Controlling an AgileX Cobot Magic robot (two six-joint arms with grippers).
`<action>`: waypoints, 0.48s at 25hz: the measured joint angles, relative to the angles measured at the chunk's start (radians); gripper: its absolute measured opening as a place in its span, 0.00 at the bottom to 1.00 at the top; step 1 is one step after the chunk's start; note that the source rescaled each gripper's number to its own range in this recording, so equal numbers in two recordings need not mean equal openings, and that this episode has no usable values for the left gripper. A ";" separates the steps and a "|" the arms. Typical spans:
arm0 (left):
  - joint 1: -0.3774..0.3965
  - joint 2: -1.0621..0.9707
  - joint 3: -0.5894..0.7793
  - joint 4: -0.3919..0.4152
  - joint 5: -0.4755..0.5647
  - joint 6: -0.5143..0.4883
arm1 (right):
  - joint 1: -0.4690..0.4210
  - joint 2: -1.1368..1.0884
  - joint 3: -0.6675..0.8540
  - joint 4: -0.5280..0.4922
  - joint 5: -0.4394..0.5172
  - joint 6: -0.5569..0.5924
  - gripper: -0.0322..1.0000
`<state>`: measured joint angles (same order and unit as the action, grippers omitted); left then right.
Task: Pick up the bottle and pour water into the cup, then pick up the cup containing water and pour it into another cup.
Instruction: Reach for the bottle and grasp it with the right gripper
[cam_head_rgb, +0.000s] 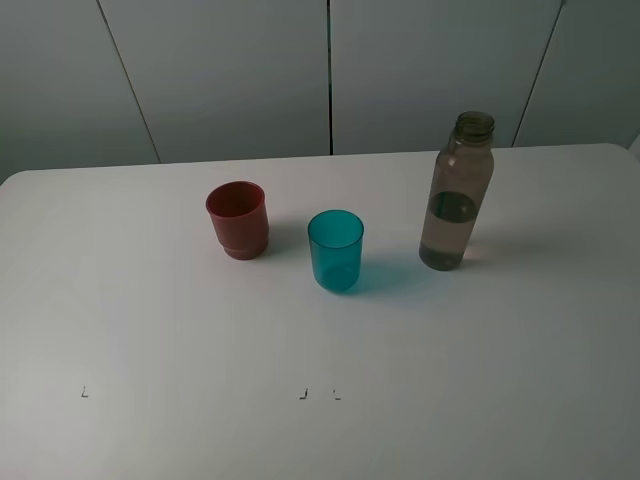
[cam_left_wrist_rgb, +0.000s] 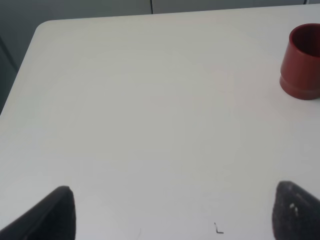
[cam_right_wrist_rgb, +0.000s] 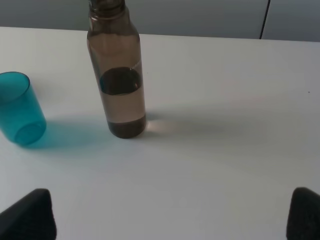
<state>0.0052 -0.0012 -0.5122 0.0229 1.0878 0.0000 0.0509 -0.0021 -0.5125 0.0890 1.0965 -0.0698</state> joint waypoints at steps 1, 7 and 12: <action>0.000 0.000 0.000 0.000 0.000 0.000 | 0.000 0.000 0.000 0.000 0.000 0.000 1.00; 0.000 0.000 0.000 0.000 0.000 0.000 | 0.000 0.000 0.000 0.000 0.000 0.000 1.00; 0.000 0.000 0.000 0.000 0.000 0.000 | 0.000 0.000 0.000 0.000 0.000 0.000 1.00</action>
<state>0.0052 -0.0012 -0.5122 0.0229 1.0878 0.0000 0.0509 -0.0021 -0.5125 0.0890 1.0965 -0.0698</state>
